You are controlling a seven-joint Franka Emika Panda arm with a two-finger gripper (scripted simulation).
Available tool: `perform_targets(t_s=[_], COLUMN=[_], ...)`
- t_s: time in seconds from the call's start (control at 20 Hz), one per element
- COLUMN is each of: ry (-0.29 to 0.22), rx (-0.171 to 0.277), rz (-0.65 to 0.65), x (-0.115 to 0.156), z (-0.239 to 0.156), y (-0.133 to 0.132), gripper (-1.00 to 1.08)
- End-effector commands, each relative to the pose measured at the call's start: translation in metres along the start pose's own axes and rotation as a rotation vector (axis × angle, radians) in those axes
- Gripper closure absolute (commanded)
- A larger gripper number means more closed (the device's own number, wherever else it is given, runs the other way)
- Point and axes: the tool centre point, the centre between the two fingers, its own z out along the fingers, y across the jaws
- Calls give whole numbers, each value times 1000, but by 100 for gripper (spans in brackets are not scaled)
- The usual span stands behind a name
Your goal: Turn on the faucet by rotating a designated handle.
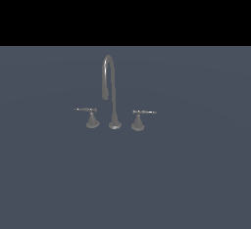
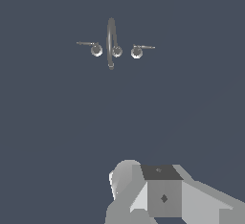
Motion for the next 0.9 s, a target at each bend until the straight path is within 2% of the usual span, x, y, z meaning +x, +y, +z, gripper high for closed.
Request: perform_targets(t_s=[0.0,0.45,0.85], ry=[0,-4,-6], rx=[0,-3,7], rz=[0,56,66], x=[0,-2,3], z=[0,-2,0], y=[0,19,17], gripper=[108,108,108])
